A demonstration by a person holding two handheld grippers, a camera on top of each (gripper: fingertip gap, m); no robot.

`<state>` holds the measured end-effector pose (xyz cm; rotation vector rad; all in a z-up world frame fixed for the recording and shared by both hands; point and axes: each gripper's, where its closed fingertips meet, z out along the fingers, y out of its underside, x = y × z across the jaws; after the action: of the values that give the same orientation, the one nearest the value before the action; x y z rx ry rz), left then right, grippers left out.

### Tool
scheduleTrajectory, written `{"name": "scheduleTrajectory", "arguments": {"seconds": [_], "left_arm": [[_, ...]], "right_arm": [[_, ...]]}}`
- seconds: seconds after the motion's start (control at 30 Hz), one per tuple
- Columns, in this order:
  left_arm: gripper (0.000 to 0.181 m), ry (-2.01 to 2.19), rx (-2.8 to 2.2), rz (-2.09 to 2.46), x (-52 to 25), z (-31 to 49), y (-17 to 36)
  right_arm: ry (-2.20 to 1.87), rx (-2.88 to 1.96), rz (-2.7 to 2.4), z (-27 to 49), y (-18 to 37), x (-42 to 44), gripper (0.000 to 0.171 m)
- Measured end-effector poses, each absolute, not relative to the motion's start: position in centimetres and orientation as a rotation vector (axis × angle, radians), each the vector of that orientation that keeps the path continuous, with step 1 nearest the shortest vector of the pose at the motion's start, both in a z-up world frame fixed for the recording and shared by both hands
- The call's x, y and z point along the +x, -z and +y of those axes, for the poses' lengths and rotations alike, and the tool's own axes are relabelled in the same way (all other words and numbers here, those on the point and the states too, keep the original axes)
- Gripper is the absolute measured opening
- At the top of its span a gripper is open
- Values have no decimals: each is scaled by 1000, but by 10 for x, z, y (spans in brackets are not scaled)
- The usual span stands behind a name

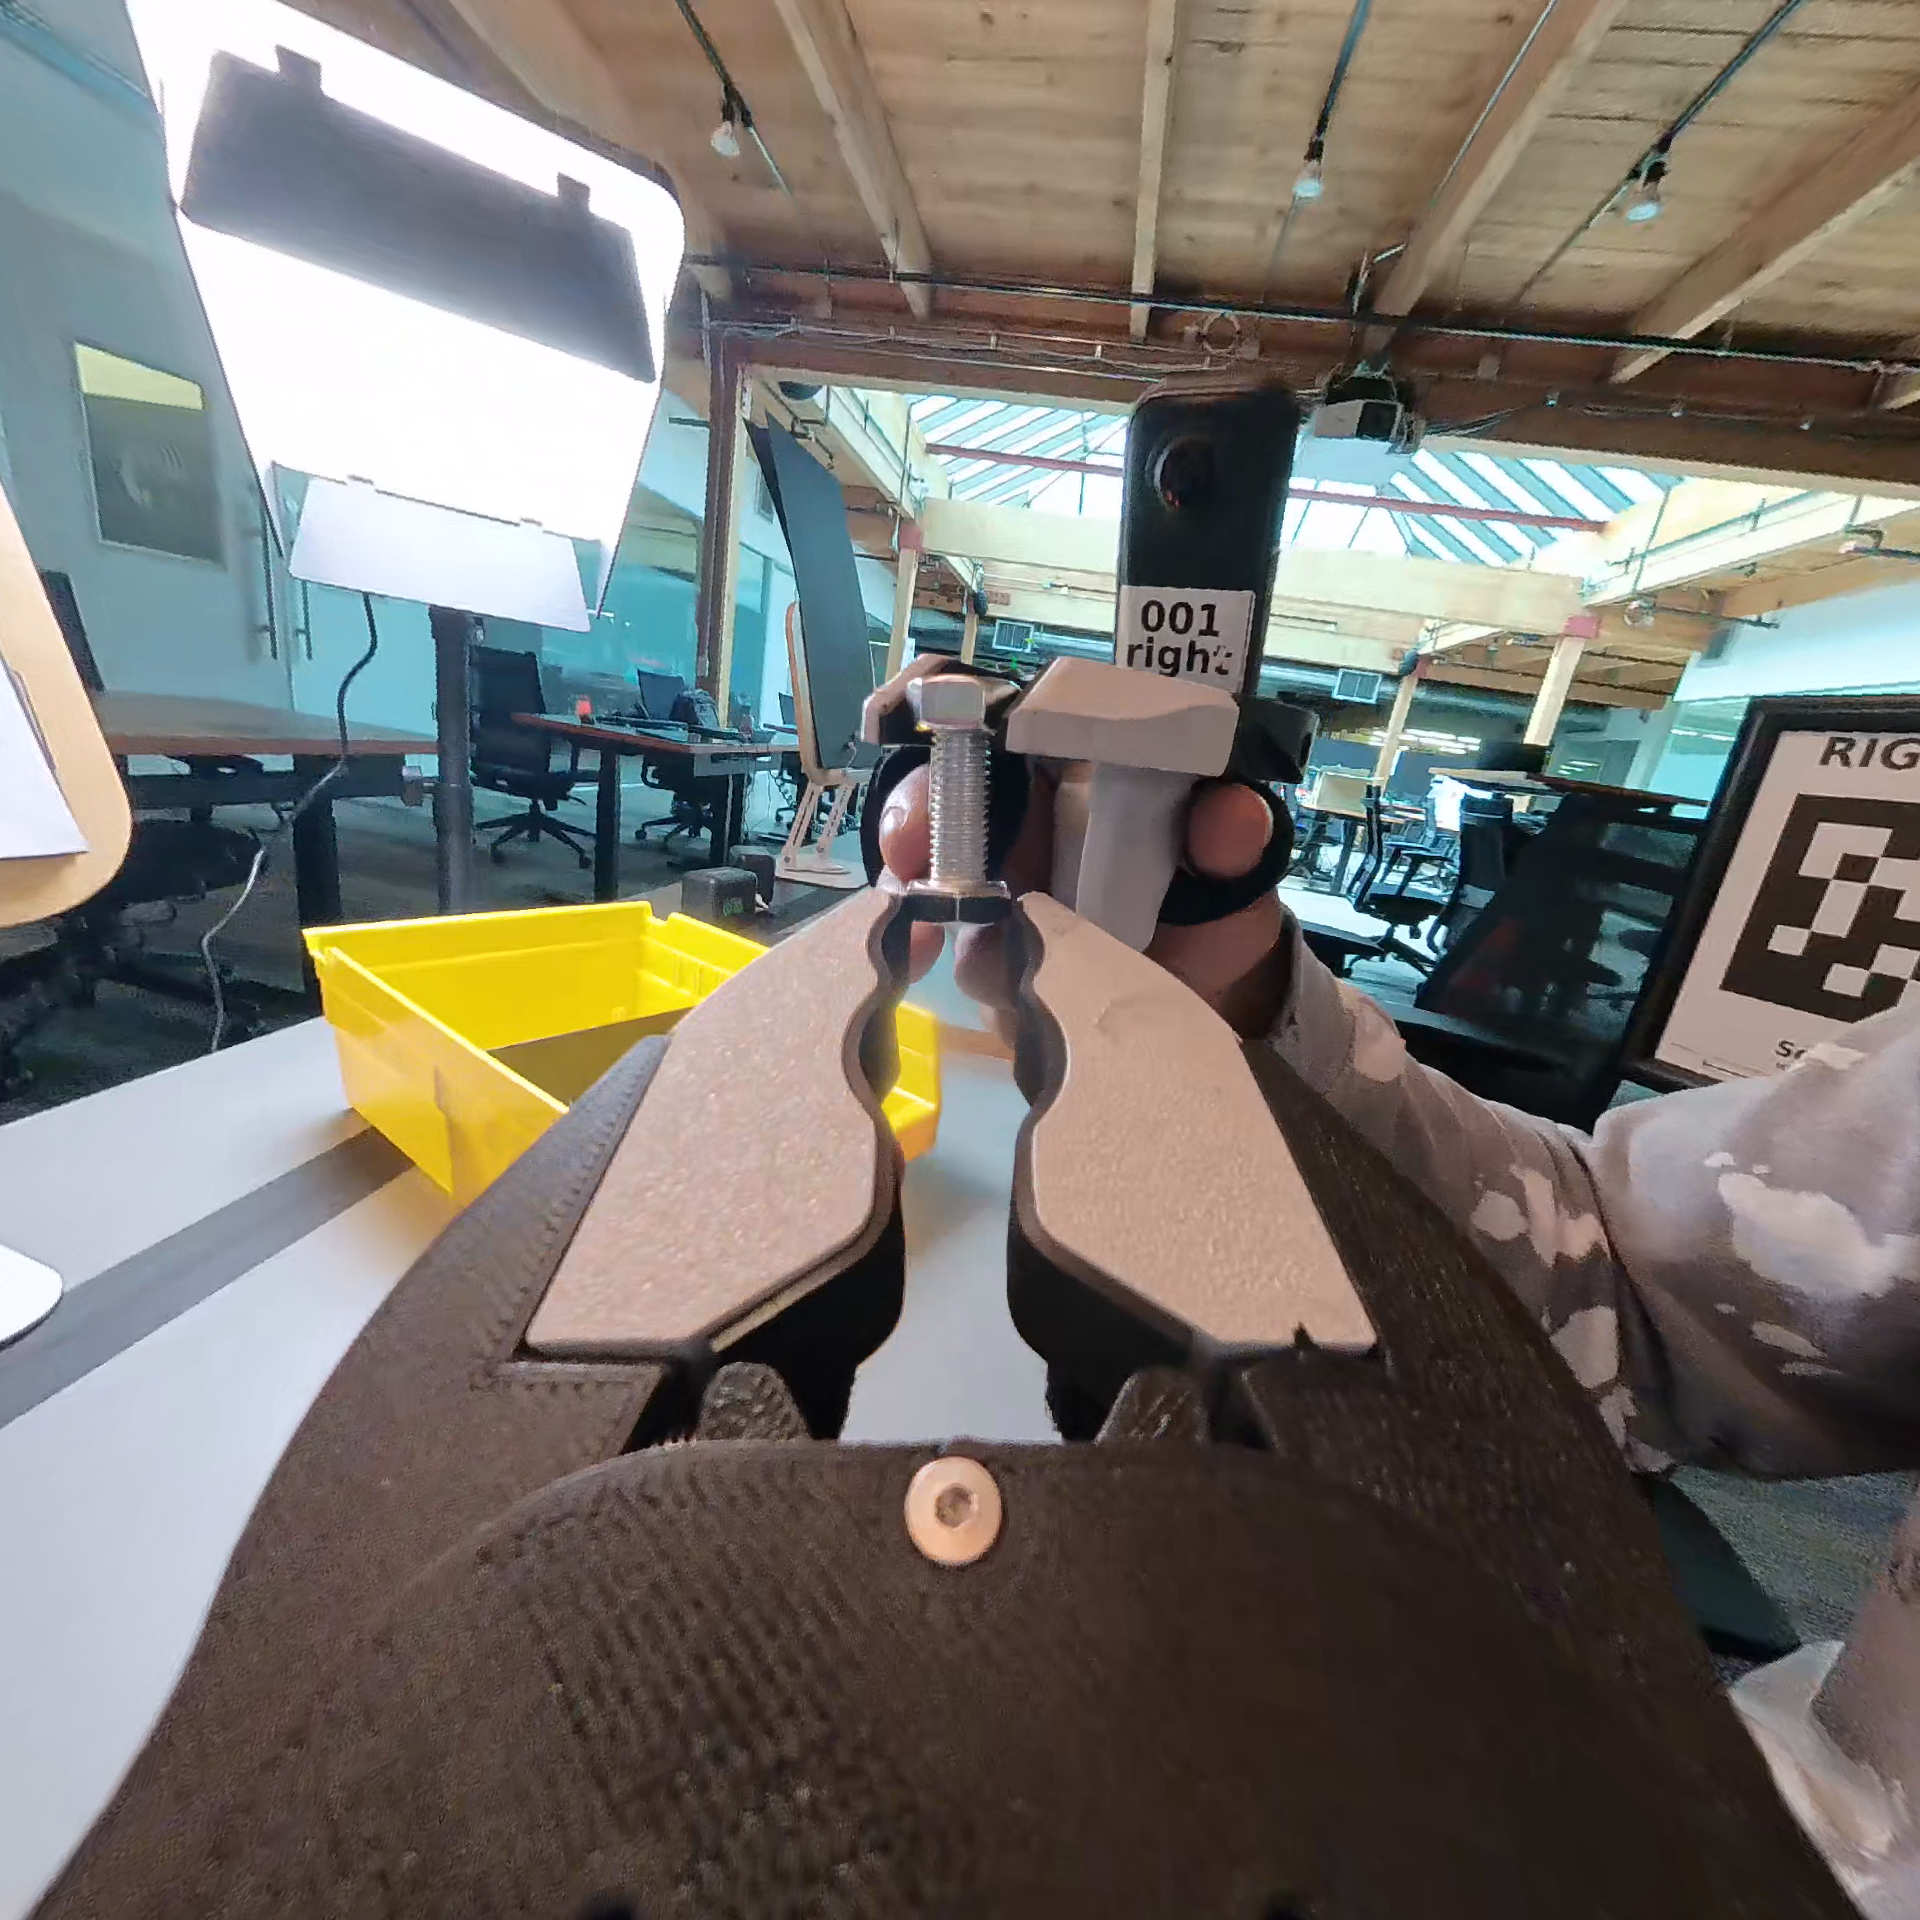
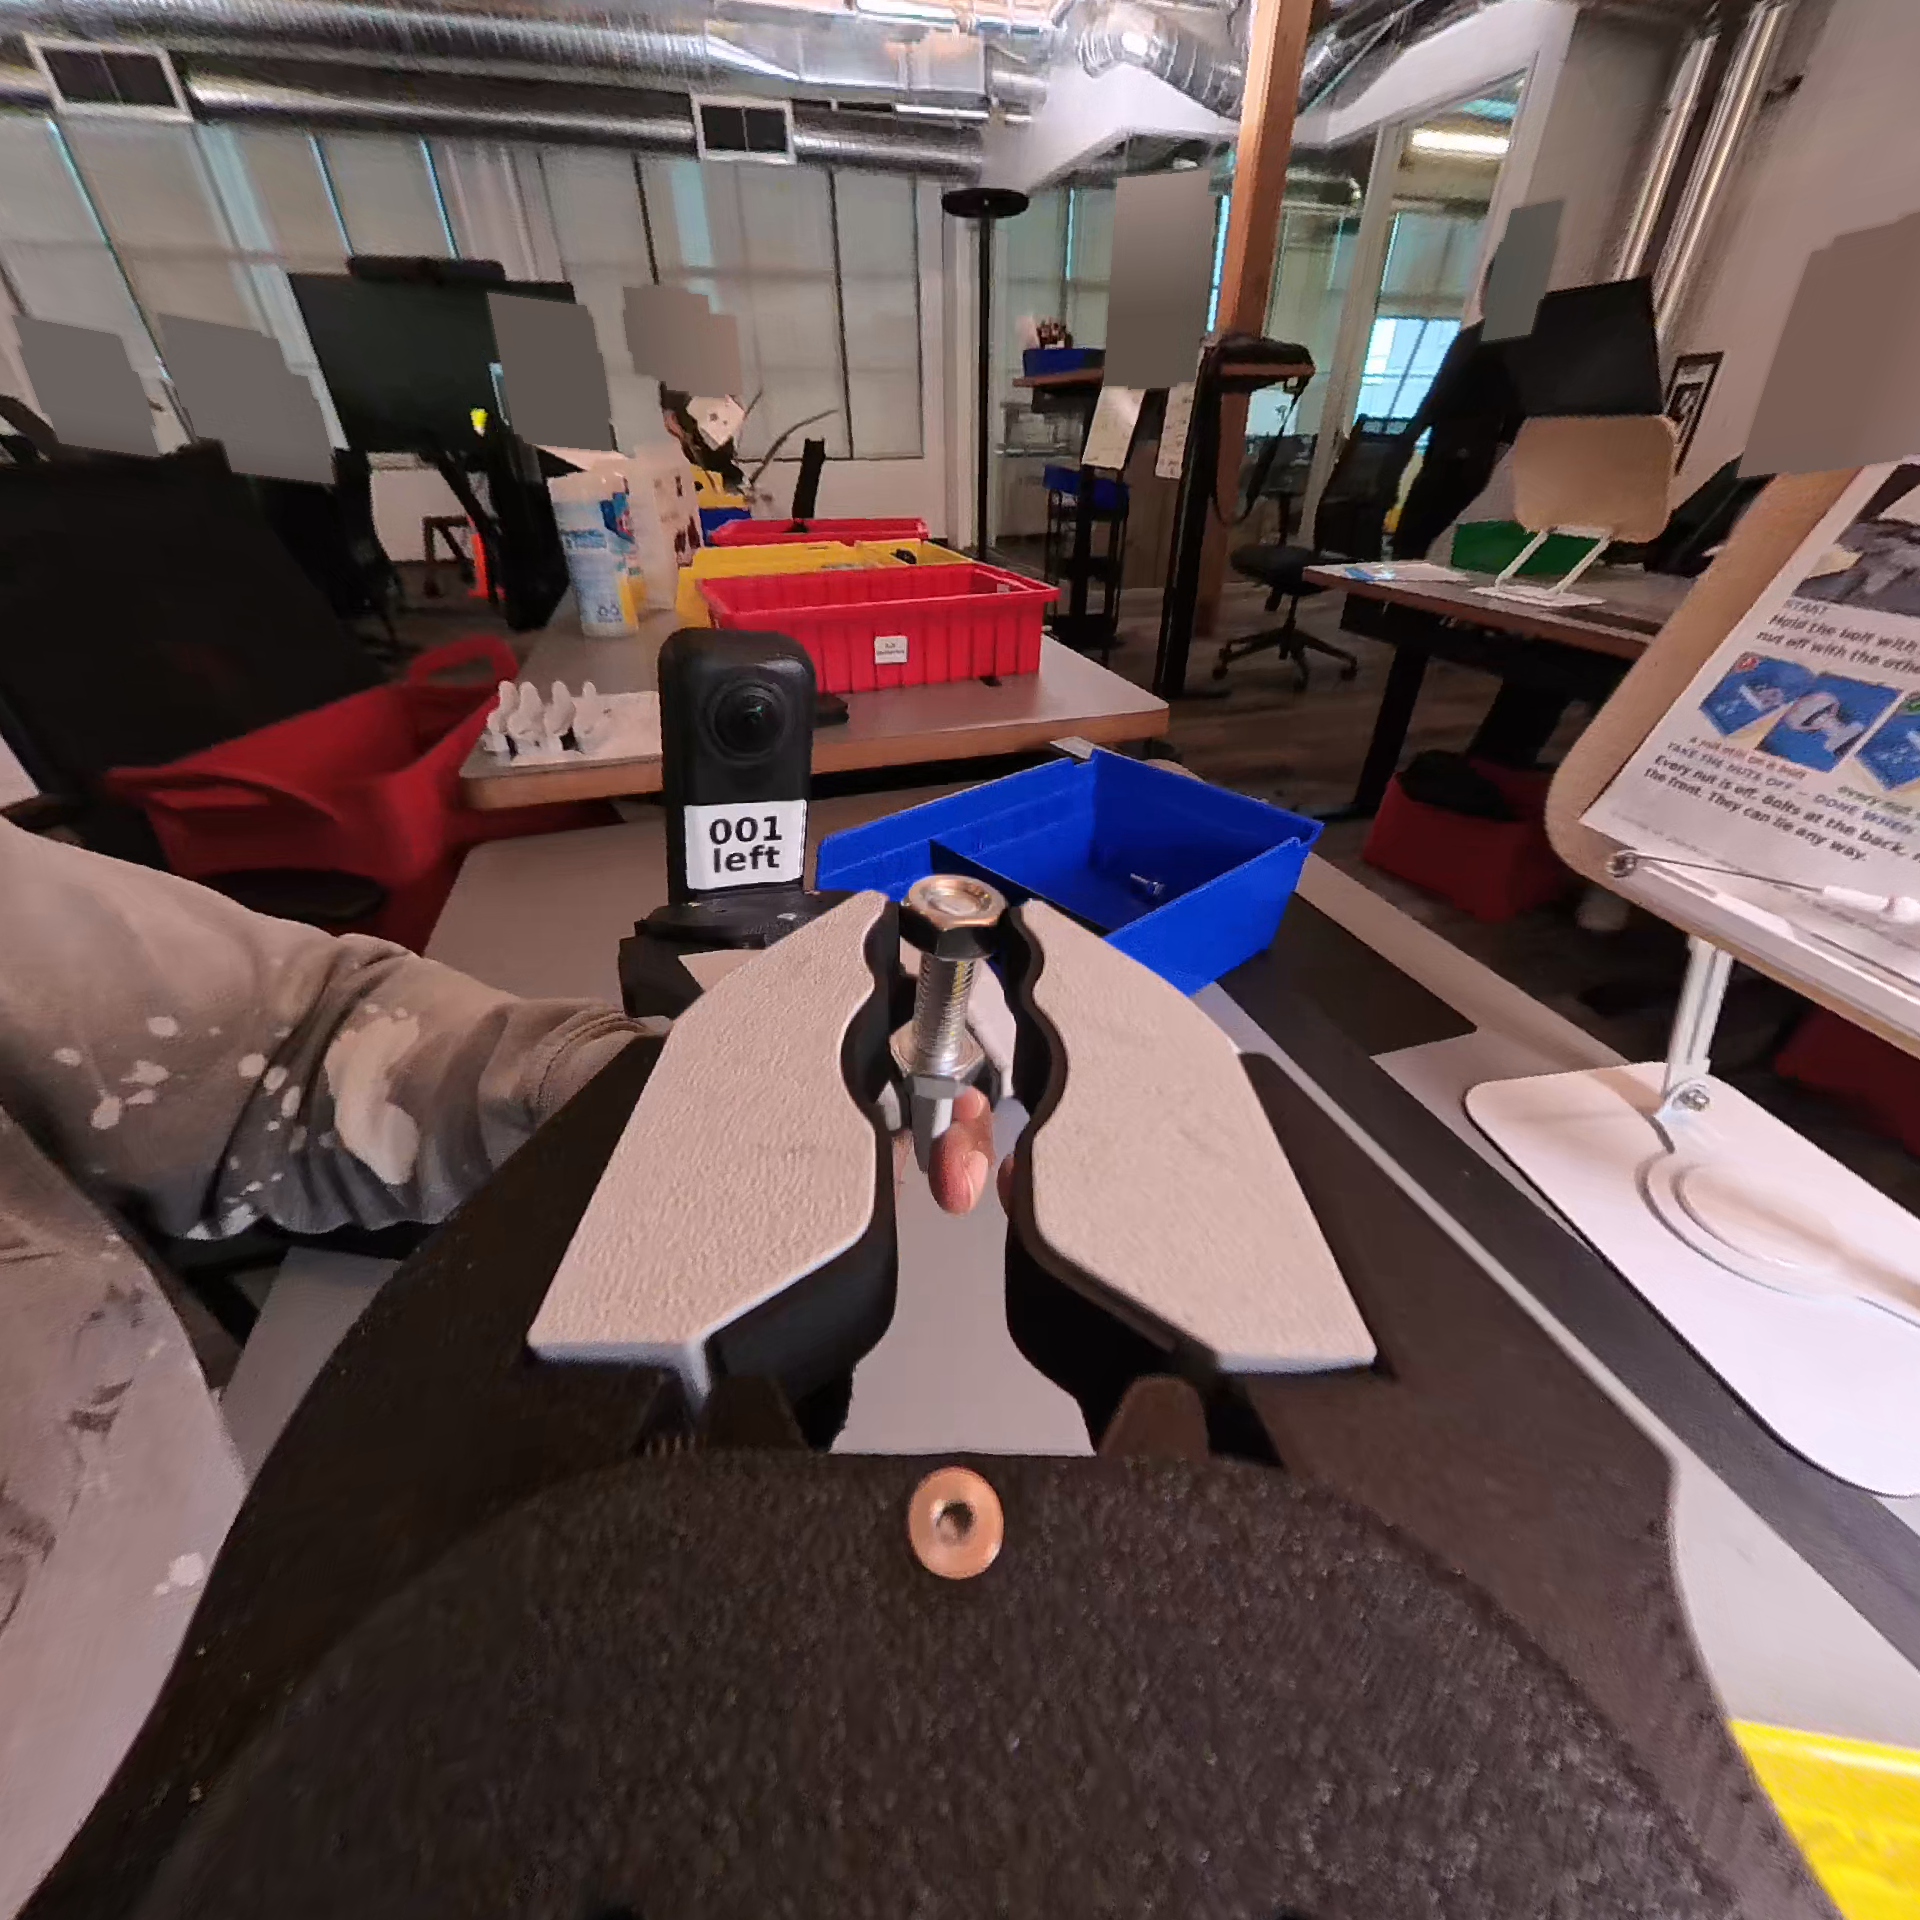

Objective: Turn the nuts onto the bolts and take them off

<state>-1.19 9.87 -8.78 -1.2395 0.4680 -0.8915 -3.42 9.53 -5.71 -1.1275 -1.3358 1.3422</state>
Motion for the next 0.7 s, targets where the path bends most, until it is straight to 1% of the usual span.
{"name": "scheduleTrajectory", "arguments": {"seconds": [0.17, 0.7], "left_arm": [[18, 900, -1287, 484, -14, 101, 91], [18, 837, -1279, 487, -16, 103, 94]], "right_arm": [[-1412, -1136, -1319, 99, 60, -34, 18], [-1377, -1136, -1342, 98, 63, -36, 18]]}}
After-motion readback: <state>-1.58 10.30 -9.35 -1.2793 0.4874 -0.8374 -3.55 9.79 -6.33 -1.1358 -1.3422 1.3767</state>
